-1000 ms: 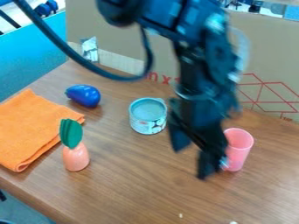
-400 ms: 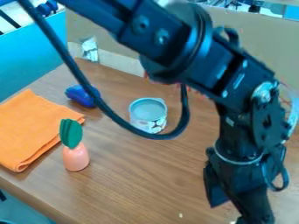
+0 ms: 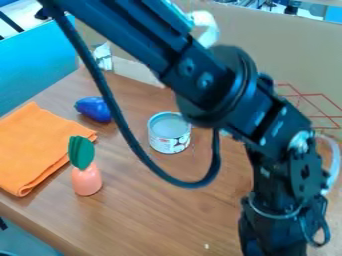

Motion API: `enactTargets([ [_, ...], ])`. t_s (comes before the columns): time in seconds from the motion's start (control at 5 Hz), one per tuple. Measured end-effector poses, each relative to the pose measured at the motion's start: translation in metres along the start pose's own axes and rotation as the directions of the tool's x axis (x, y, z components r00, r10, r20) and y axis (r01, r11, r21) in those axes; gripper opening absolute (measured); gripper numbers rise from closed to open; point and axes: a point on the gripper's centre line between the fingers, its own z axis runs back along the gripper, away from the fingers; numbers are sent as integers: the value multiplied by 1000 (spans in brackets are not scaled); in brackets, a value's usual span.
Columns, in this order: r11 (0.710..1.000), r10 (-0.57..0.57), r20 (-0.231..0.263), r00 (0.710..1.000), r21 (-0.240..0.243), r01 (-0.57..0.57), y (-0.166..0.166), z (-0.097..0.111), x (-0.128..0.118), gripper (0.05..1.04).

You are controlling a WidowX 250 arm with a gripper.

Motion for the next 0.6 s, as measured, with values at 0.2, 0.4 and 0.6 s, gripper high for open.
enactTargets([
  [0.2,1000,-19,-8,1000,-2,19,-7,-9,0,969],
  [0.4,1000,-18,-26,999,5,18,-7,-12,-2,712],
  [0.6,999,-21,-35,999,44,22,-3,-8,-5,590],
])
